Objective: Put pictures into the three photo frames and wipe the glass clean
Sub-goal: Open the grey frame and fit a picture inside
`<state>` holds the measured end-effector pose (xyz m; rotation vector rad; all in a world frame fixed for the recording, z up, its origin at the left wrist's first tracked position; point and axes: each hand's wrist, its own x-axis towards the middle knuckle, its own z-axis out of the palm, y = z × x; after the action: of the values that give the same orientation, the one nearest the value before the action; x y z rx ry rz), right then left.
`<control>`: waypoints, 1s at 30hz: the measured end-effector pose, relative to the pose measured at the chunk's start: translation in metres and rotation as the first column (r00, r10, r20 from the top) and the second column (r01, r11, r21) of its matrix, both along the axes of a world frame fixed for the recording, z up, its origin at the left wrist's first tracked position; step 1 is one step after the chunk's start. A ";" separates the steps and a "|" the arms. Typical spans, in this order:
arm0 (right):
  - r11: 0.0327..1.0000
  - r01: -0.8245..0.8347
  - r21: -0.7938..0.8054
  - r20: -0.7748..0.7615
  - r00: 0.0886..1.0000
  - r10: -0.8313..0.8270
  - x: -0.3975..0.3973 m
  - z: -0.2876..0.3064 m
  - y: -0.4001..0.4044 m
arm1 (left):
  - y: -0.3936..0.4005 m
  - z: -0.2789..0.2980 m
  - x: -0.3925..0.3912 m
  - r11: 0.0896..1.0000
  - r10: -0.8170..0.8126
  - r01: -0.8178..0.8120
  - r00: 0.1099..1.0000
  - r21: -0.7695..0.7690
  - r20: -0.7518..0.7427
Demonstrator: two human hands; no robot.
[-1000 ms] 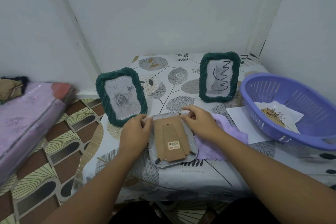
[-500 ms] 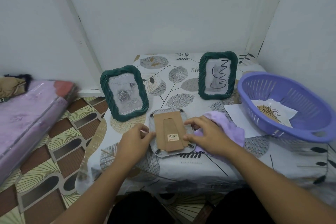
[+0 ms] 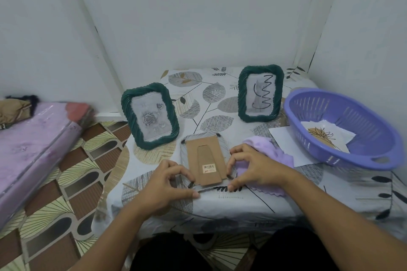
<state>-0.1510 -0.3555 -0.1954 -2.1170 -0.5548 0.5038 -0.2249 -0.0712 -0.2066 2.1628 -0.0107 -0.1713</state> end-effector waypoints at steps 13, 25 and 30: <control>0.998 0.020 0.059 -0.038 0.999 -0.018 -0.005 0.002 0.001 | -0.003 0.002 0.000 1.000 -0.004 0.004 1.000 -0.018 -0.003; 0.998 0.004 0.067 -0.053 0.999 -0.001 0.000 -0.004 0.002 | -0.004 0.001 0.001 1.000 0.006 -0.006 1.000 -0.020 0.009; 0.999 -0.006 0.048 -0.069 0.998 0.009 0.000 -0.003 0.002 | -0.005 0.003 0.001 1.000 0.003 -0.003 1.000 -0.024 -0.013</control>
<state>-0.1509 -0.3538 -0.1983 -2.0446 -0.5301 0.5609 -0.2242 -0.0765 -0.2035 2.1380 -0.0017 -0.1827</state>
